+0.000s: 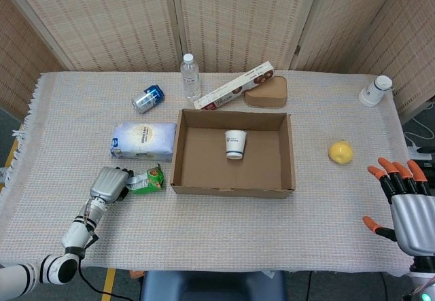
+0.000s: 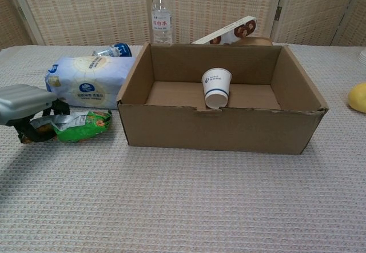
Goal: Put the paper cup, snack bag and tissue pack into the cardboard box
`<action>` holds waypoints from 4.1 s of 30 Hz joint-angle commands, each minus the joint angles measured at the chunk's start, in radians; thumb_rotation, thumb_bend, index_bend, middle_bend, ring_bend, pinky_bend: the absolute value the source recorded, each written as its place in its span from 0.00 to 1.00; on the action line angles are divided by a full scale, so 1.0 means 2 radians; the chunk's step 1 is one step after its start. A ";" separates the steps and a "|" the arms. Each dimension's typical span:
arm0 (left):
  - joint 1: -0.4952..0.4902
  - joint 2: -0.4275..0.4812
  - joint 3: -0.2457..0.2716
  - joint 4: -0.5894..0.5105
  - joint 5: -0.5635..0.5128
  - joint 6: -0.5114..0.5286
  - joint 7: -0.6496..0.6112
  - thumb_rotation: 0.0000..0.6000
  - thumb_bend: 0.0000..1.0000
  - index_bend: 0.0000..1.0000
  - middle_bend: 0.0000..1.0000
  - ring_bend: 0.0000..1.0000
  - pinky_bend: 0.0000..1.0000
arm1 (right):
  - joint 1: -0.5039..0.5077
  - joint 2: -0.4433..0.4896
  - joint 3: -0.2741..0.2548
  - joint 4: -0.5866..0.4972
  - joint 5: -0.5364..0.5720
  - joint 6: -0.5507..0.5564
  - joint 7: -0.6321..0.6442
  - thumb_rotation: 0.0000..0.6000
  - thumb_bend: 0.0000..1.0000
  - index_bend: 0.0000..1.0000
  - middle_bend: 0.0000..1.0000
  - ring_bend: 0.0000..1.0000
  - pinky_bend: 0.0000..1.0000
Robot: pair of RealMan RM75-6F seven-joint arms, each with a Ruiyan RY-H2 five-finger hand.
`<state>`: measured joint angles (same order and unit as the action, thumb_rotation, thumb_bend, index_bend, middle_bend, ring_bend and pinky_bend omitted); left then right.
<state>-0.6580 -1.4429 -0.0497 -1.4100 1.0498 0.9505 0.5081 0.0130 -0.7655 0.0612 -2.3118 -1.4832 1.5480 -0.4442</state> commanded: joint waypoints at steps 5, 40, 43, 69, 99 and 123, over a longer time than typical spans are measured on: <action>0.003 0.034 -0.001 -0.042 -0.002 0.004 0.006 1.00 0.51 0.79 0.98 0.81 0.93 | 0.001 0.000 -0.001 0.000 0.000 -0.002 0.001 1.00 0.00 0.19 0.10 0.00 0.00; -0.252 0.116 -0.116 -0.214 -0.179 0.001 0.200 1.00 0.51 0.80 0.99 0.82 0.93 | -0.005 0.020 0.003 0.004 0.000 0.013 0.040 1.00 0.00 0.19 0.10 0.00 0.00; -0.285 0.058 -0.119 -0.168 -0.197 0.001 0.206 1.00 0.51 0.80 0.99 0.82 0.93 | -0.006 0.024 0.005 0.006 0.004 0.017 0.046 1.00 0.00 0.19 0.10 0.00 0.00; -0.257 0.057 -0.082 -0.107 -0.135 0.015 0.123 1.00 0.19 0.00 0.01 0.09 0.35 | -0.004 0.013 0.005 0.011 0.006 0.013 0.034 1.00 0.00 0.21 0.10 0.00 0.00; -0.167 0.092 -0.023 -0.002 -0.097 -0.065 0.019 1.00 0.19 0.00 0.00 0.00 0.15 | 0.014 -0.015 0.011 0.012 0.032 -0.005 -0.014 1.00 0.00 0.21 0.10 0.00 0.00; -0.213 0.067 -0.015 0.067 -0.212 -0.175 0.013 1.00 0.19 0.00 0.00 0.00 0.15 | 0.035 -0.034 0.024 0.030 0.077 -0.015 -0.032 1.00 0.00 0.21 0.10 0.00 0.00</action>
<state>-1.0762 -1.3108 -0.0854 -1.2774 0.6400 0.6113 0.5350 0.0840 -0.8337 0.1096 -2.2520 -1.3294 1.5177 -0.5076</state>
